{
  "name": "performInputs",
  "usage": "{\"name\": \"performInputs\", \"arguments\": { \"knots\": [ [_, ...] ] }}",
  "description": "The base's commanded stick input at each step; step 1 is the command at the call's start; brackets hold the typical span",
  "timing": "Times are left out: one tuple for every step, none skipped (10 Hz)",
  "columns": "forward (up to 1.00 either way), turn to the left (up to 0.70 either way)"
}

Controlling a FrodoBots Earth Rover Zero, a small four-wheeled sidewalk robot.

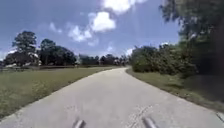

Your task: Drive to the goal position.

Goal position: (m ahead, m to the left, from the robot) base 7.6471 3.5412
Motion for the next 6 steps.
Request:
{"name": "performInputs", "arguments": {
  "knots": [
    [0.50, 0.00],
    [0.50, 0.00],
    [0.50, 0.00],
    [0.50, 0.00],
    [0.50, 0.00],
    [0.50, 0.00]
  ]
}}
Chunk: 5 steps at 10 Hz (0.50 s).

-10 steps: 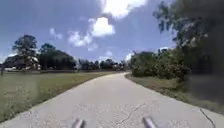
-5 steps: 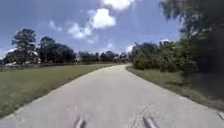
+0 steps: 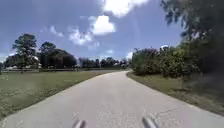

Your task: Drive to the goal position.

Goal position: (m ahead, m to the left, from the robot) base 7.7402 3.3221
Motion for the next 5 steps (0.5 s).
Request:
{"name": "performInputs", "arguments": {
  "knots": [
    [0.50, 0.00],
    [0.50, 0.00],
    [0.50, 0.00],
    [0.50, 0.00],
    [0.50, 0.00]
  ]
}}
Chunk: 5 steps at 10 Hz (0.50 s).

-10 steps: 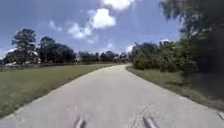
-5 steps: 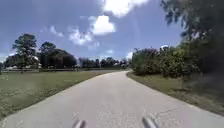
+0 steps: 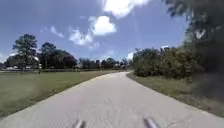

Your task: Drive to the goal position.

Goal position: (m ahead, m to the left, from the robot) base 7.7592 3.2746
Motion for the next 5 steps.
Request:
{"name": "performInputs", "arguments": {
  "knots": [
    [0.50, 0.00],
    [0.50, 0.00],
    [0.50, 0.00],
    [0.50, 0.00],
    [0.50, 0.00]
  ]
}}
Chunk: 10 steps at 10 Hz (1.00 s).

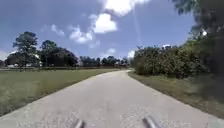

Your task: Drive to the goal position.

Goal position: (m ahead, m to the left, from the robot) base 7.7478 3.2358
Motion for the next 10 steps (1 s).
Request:
{"name": "performInputs", "arguments": {
  "knots": [
    [0.50, 0.00],
    [0.50, 0.00],
    [0.50, 0.00],
    [0.50, 0.00],
    [0.50, 0.00],
    [0.50, 0.00],
    [0.50, 0.00],
    [0.50, 0.00],
    [0.50, 0.00],
    [0.50, 0.00]
  ]
}}
